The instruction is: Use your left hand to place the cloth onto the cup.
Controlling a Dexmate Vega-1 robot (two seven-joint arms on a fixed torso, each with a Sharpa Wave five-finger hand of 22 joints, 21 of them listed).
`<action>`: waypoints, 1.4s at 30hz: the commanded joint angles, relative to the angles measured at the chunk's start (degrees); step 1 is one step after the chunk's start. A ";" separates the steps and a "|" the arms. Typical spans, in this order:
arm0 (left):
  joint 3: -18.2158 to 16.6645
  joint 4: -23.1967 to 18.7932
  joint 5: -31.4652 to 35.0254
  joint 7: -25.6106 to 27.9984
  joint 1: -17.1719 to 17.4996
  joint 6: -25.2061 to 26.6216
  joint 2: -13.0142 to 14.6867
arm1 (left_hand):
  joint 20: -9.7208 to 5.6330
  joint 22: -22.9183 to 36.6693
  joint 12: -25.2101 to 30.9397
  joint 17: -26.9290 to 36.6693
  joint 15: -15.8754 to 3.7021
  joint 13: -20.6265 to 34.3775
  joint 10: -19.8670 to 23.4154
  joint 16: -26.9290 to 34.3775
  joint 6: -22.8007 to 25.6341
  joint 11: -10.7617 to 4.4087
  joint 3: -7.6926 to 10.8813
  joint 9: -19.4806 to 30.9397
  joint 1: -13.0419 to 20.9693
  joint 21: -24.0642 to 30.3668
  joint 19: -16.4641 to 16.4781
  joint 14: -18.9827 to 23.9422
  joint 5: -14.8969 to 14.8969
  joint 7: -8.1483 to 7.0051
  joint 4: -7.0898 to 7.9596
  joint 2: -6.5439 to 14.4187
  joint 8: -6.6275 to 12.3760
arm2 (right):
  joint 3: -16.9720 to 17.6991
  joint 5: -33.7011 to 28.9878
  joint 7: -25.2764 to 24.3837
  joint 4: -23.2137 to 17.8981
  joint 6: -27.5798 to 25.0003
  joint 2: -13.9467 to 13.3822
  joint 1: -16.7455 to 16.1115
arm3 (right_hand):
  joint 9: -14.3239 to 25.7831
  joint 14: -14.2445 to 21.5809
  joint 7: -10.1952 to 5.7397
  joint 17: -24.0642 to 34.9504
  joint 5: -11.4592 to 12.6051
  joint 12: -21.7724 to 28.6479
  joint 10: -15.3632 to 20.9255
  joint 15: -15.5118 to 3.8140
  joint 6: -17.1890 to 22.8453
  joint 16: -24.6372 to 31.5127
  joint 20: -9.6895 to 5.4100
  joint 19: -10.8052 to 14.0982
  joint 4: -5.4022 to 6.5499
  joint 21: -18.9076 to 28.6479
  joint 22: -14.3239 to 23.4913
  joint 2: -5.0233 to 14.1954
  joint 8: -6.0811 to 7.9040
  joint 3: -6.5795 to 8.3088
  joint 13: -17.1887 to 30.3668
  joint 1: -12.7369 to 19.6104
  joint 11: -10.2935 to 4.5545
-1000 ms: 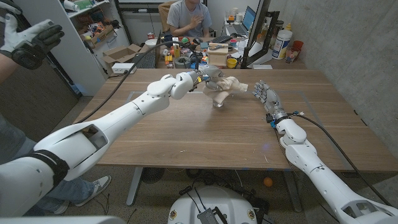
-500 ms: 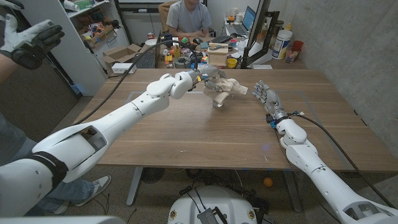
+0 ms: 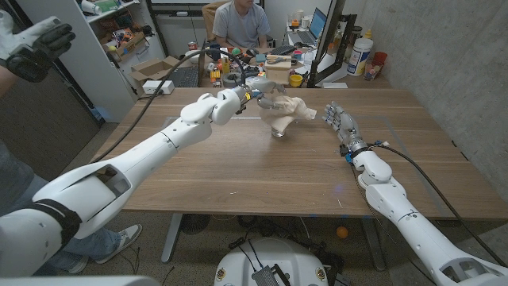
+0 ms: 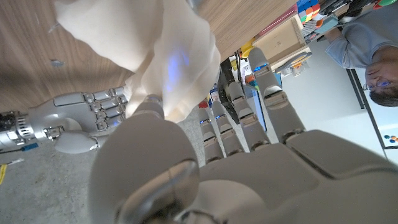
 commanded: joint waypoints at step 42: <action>-33.80 -8.26 -59.31 12.02 38.15 -30.52 7.16 | 1.79 0.36 -2.53 -3.91 2.80 -5.34 -3.50 0.37 -5.74 3.52 -4.35 -1.43 -12.25 -4.23 -6.70 -5.03 -0.11 6.29 2.44 2.28 -4.91 | -6.18 -8.12 -8.82 -14.91 -0.81 -2.15 -2.49 | 0.14 0.34 0.03 0.10 0.21 0.21 0.99 -0.71 0.71 0.27 -0.41 0.57 -0.02 -0.14 0.13 -0.17 0.38 0.36 0.14 0.71 -0.31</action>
